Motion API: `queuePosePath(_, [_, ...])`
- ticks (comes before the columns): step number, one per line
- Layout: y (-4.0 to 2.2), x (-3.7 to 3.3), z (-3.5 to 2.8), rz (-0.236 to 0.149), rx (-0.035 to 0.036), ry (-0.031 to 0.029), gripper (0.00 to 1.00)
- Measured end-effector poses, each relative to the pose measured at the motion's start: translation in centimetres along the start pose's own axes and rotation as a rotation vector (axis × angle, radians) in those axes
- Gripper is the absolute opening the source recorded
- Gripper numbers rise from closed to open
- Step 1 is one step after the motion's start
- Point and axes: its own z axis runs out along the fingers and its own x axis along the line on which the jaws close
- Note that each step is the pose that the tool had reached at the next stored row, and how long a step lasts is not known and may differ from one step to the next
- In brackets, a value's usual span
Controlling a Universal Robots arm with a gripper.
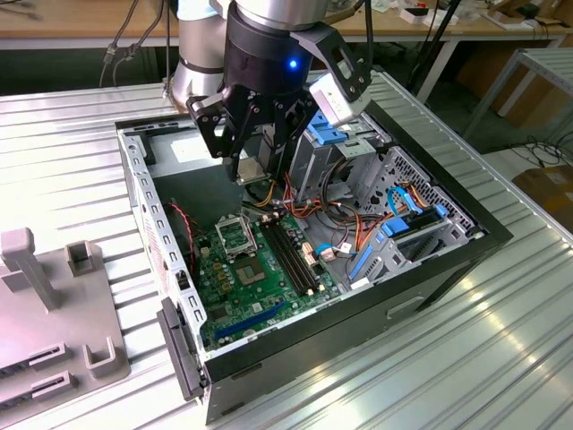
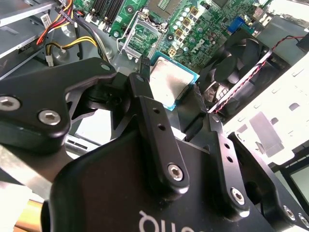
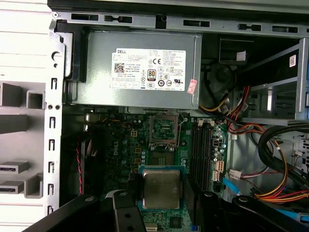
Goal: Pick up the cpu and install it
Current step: 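Place the cpu into insertion slot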
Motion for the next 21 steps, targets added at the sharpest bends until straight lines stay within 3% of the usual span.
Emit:
queuePosePath(7, [0.00,0.00,0.07,0.000,0.0011,0.0000,0.47])
queuePosePath(10, [-0.08,0.01,0.75,0.000,0.0013,0.0000,0.47])
queuePosePath(16, [-0.91,-0.08,1.94,0.004,0.0013,-0.0001,0.47])
queuePosePath(21, [-1.02,-0.79,2.90,0.014,0.0015,-0.0002,0.47])
